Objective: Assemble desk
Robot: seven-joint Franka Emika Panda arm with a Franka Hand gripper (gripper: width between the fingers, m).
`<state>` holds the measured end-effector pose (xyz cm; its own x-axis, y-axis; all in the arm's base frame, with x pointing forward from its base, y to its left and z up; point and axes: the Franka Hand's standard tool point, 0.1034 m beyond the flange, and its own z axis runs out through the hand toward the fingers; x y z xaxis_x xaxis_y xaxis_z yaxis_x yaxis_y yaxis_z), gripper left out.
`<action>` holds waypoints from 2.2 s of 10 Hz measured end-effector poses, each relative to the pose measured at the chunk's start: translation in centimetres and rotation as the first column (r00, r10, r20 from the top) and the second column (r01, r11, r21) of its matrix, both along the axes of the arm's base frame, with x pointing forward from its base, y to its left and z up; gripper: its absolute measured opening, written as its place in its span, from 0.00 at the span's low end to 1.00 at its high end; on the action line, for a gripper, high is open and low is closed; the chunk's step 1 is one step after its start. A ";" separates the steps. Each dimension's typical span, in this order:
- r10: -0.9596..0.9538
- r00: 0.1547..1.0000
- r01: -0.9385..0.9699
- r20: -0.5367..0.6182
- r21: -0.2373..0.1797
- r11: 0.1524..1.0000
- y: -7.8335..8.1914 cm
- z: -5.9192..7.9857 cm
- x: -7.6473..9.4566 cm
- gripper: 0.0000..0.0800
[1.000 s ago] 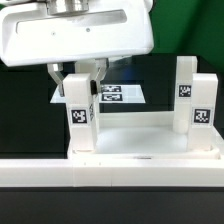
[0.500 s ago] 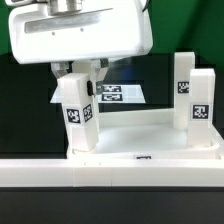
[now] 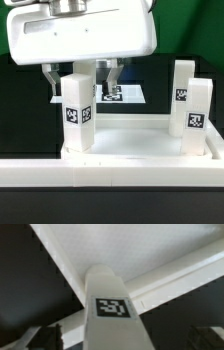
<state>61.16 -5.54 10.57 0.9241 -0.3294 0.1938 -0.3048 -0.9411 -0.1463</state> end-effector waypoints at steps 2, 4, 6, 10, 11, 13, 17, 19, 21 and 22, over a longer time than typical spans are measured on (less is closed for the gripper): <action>0.182 0.983 -0.182 0.009 -0.046 0.982 -0.1 0.0 0.0 0.81; 0.360 0.933 -0.358 0.008 -0.095 0.929 -0.4 0.1 0.2 0.81; 0.559 0.829 -0.553 -0.013 -0.156 0.818 -0.6 0.2 0.4 0.81; 0.732 0.680 -0.724 -0.048 -0.201 0.659 -0.7 -0.1 0.2 0.81; 0.770 0.636 -0.761 -0.056 -0.212 0.613 -0.7 -0.1 0.2 0.81; 0.784 0.619 -0.774 -0.059 -0.216 0.595 -0.7 -0.1 0.2 0.66; 0.748 0.662 -0.740 -0.049 -0.204 0.641 -0.7 -0.1 0.2 0.36; 0.599 0.801 -0.594 -0.019 -0.158 0.789 -0.7 -0.1 0.2 0.36; 0.373 0.928 -0.371 0.004 -0.090 0.924 -0.5 -0.2 0.2 0.36; 0.280 0.960 -0.278 0.009 -0.071 0.958 -0.5 -0.2 0.1 0.36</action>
Offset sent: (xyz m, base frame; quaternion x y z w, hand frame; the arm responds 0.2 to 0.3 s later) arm 0.0092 -0.0039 0.0025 -0.0031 -0.0152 -0.2116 0.9772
